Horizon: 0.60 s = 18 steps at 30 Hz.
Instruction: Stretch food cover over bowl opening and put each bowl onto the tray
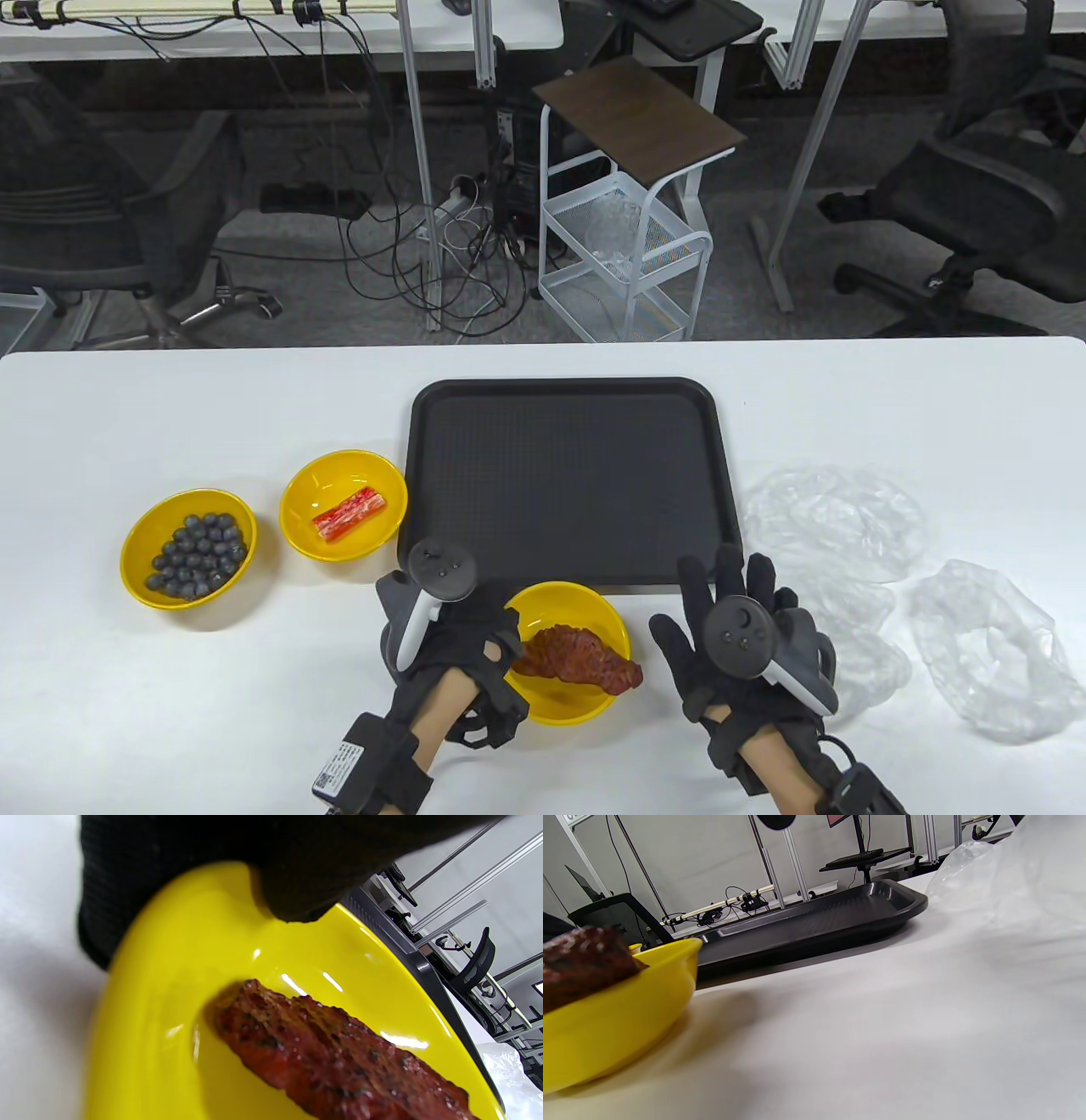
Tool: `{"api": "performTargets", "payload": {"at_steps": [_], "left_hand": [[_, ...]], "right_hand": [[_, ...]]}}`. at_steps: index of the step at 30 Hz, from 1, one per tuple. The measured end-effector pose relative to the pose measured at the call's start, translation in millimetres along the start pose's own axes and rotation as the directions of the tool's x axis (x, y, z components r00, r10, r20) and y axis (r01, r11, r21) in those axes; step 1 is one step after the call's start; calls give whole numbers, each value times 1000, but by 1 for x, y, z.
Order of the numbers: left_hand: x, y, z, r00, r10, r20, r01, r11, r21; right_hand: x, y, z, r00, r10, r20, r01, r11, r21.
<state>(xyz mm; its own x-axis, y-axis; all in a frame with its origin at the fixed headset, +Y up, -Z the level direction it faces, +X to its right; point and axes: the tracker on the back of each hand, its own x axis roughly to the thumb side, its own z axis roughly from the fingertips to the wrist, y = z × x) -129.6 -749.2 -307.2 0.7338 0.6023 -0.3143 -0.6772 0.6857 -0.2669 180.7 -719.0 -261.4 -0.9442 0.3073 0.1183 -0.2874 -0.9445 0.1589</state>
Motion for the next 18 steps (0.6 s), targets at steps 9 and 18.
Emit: {"api": "performTargets", "payload": {"at_steps": [9, 18], "left_hand": [[4, 25, 20, 964, 73, 255, -66, 997, -36], [-18, 32, 26, 887, -446, 120, 424, 889, 170]], "right_hand": [[-5, -15, 6, 998, -50, 24, 51, 998, -48], [-41, -74, 26, 983, -169, -79, 145, 958, -249]]}}
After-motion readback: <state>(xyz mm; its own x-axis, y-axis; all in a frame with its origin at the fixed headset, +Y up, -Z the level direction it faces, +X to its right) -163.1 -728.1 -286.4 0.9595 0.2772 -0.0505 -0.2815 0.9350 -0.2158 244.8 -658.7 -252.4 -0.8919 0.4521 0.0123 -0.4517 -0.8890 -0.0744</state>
